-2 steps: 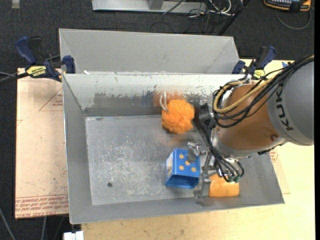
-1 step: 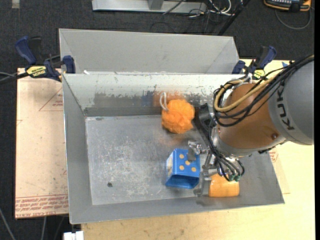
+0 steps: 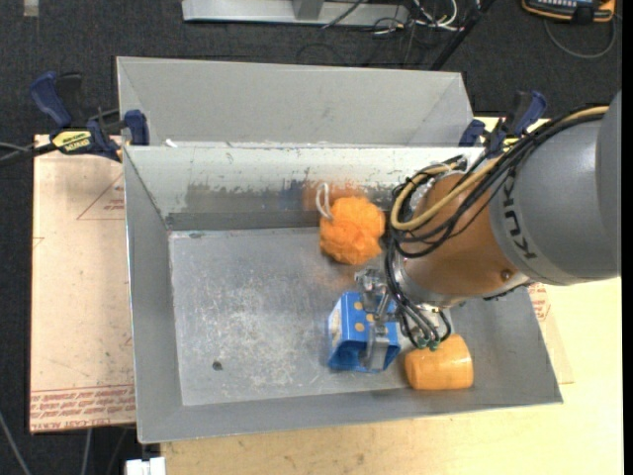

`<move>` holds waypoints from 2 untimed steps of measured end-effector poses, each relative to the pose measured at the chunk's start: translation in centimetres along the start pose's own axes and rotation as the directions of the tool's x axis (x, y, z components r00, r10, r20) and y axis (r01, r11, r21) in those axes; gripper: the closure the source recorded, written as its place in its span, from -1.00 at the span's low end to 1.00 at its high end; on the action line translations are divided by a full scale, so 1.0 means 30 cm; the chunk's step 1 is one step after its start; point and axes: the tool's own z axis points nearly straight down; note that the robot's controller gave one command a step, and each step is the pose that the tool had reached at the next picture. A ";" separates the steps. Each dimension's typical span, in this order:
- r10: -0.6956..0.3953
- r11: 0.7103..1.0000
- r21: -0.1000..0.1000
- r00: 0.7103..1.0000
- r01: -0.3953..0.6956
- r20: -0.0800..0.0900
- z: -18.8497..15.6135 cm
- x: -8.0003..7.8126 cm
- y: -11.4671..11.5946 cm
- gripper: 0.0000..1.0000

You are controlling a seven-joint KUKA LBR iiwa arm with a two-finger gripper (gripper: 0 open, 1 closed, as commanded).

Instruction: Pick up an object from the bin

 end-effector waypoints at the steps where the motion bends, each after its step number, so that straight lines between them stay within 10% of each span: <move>1: -0.003 1.000 -0.003 1.000 0.003 -0.008 0.001 0.006 0.002 -1.00; 2: -0.003 1.000 -0.002 1.000 0.003 -0.007 0.001 0.006 0.002 -1.00</move>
Offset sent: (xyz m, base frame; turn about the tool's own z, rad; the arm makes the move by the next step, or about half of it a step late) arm 0.0087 0.0058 -0.0004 0.0791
